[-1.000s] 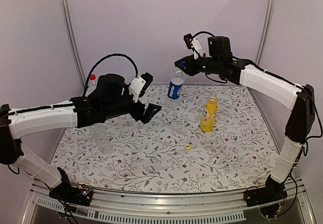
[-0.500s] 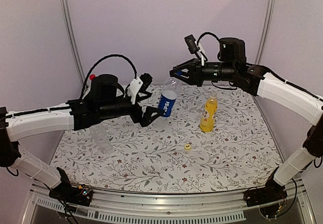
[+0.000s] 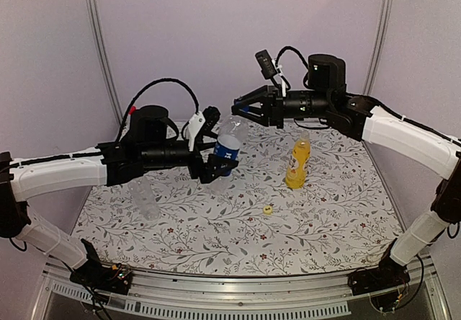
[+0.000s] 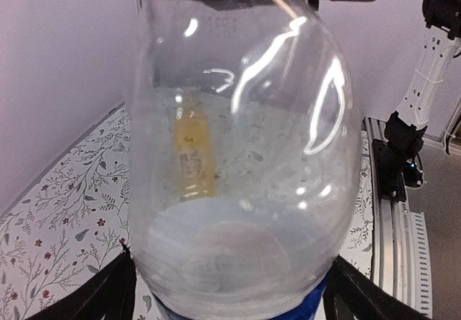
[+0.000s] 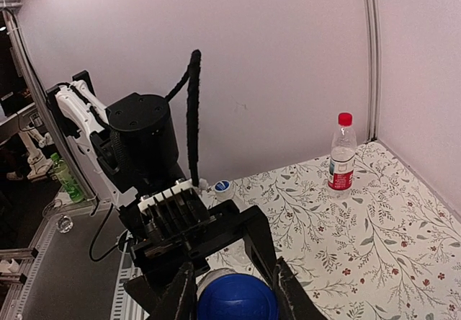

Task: Unscrew the bottle caps
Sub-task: Pass from the right arm to the left

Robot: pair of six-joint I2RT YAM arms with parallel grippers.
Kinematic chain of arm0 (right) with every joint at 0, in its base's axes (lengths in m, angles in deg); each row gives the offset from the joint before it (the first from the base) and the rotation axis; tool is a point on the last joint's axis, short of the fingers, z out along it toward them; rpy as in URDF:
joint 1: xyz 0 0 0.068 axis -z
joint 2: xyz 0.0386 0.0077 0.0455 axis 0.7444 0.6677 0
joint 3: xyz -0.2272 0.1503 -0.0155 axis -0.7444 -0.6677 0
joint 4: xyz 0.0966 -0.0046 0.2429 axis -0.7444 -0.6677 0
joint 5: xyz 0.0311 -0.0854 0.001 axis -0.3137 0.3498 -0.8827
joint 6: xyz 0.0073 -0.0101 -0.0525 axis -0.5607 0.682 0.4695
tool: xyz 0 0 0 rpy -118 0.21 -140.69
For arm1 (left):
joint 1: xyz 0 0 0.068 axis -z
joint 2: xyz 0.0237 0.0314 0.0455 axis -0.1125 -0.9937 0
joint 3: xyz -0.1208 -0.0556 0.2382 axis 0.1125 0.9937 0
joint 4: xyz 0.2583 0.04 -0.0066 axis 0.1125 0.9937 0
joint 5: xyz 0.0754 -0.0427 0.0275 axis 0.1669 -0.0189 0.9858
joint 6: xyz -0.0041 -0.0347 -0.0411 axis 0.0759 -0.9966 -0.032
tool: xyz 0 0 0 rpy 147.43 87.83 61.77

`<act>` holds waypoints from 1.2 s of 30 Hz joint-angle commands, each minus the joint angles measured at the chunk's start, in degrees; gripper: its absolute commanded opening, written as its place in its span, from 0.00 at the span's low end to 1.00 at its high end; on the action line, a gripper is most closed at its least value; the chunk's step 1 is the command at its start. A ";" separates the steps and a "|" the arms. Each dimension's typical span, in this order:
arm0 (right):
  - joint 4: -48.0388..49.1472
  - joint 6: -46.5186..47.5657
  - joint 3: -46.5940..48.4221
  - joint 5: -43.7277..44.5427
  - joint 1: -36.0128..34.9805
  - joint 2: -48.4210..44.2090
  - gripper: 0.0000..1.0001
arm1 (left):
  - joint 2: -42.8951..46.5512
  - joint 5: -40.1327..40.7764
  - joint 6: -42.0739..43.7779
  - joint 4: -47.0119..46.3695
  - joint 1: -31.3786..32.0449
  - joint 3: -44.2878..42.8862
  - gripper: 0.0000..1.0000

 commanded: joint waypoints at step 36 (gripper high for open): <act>4.35 -5.67 -1.43 5.88 -0.46 -0.04 0.74 | -0.76 -2.59 -1.10 -3.06 -1.25 0.66 0.41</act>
